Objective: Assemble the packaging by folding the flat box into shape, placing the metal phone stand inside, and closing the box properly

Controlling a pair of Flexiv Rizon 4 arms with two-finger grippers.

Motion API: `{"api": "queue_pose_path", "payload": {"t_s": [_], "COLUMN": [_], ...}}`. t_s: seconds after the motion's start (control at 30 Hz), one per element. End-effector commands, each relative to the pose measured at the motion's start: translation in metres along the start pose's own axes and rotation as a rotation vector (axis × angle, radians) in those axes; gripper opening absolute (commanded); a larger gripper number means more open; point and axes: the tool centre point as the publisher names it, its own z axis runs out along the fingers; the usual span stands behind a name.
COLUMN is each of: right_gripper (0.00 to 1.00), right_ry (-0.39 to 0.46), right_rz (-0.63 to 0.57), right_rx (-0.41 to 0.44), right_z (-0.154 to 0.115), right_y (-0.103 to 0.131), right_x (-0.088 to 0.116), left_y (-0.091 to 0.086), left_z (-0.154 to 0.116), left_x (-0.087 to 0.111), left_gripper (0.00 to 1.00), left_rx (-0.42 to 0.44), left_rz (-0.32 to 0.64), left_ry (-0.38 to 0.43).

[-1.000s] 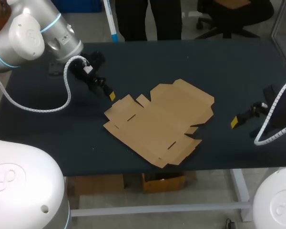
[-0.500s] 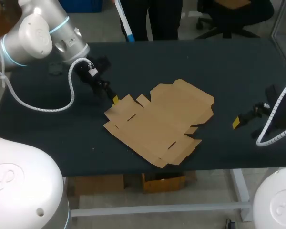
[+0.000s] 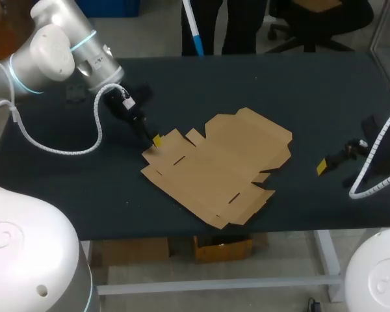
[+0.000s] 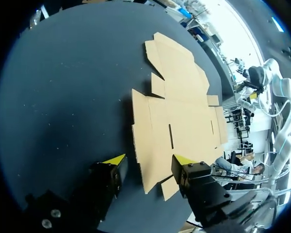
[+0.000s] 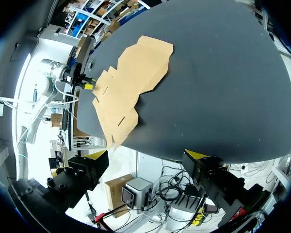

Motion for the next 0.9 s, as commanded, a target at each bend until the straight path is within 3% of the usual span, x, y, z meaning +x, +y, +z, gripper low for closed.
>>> {"api": "queue_pose_path", "payload": {"t_s": [0.03, 0.17, 0.23, 0.37, 0.43, 0.9], "right_gripper": [1.0, 1.0, 1.0, 1.0, 1.0, 1.0], "right_ry": [0.004, 0.003, 0.003, 0.003, 0.003, -0.001], "right_rz": [0.0, 0.0, 0.0, 0.002, 0.002, -0.002], "right_rx": [0.003, 0.005, 0.006, 0.006, 0.007, 0.01], "right_z": [0.0, 0.0, 0.0, 0.0, 0.0, 0.002], "right_y": [0.0, 0.001, 0.001, 0.001, 0.001, 0.0], "right_x": [0.0, 0.0, 0.0, 0.0, 0.001, 0.003], "left_y": [-0.004, -0.004, -0.004, -0.004, -0.003, 0.019], "left_z": [0.009, 0.014, 0.016, 0.018, 0.019, 0.016], "left_x": [-0.003, -0.001, 0.0, 0.002, 0.003, 0.019], "left_gripper": [0.47, 0.46, 0.41, 0.18, 0.0, 0.0], "left_rx": [-0.025, -0.038, -0.041, -0.046, -0.043, 0.139], "left_rz": [0.0, 0.001, 0.001, -0.002, -0.013, -0.109], "left_ry": [0.023, 0.029, 0.032, 0.032, 0.019, -0.004]}}
